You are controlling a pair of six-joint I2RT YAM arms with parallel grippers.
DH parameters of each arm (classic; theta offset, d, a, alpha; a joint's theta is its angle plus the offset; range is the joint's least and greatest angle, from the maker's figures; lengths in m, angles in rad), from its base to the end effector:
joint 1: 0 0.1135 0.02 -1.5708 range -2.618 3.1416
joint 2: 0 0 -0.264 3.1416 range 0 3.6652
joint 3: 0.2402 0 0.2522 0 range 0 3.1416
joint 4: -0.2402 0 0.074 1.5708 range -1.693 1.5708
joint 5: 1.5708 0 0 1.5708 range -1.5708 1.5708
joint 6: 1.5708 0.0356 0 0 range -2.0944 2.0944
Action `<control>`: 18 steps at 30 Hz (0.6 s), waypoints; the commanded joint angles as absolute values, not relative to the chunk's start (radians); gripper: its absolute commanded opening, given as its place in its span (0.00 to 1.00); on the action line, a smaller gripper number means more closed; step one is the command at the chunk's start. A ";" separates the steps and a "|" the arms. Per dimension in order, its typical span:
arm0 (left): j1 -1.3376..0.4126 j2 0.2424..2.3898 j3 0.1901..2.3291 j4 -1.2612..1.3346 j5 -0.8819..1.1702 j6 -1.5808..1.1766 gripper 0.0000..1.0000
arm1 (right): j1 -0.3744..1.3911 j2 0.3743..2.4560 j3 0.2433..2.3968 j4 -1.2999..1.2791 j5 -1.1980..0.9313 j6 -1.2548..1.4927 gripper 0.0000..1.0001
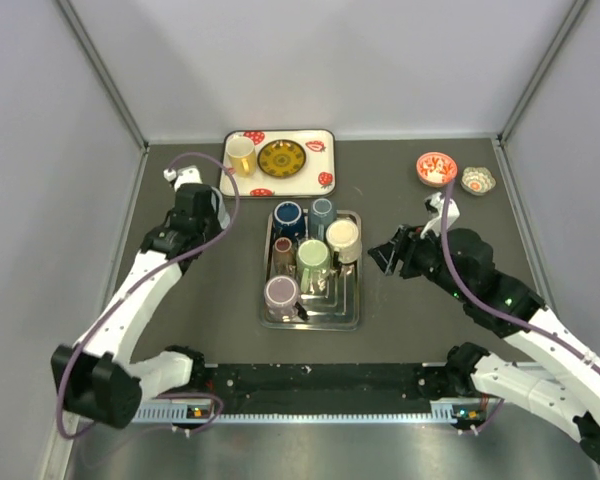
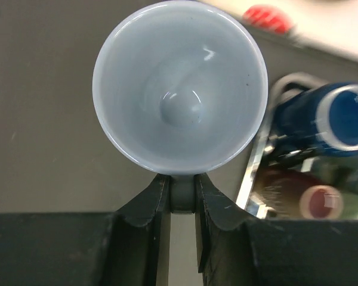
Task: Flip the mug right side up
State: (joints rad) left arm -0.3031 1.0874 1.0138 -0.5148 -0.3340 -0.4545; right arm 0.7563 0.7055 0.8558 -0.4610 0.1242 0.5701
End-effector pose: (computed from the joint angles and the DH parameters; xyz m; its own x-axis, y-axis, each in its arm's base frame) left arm 0.2283 -0.0592 0.3293 -0.4855 -0.2827 -0.8273 -0.2130 0.9560 -0.2017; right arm 0.1167 0.1041 0.3473 -0.5084 0.2566 -0.8220 -0.3810 0.7890 0.4820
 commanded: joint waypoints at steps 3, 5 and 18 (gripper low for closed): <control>-0.252 1.211 1.008 -0.420 -0.383 -0.406 0.00 | 0.759 0.701 0.828 -0.489 0.167 0.545 0.61; -0.236 1.253 1.015 -0.399 -0.394 -0.403 0.00 | 0.761 0.700 0.815 -0.485 0.166 0.549 0.61; -0.196 1.468 0.979 -0.138 -0.325 -0.406 0.00 | 0.761 0.727 0.776 -0.449 0.170 0.546 0.61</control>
State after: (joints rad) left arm -0.1963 1.4624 0.9691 -0.3466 -0.3332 -0.4152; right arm 0.7563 0.7170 0.7731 -0.4938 0.1532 0.5602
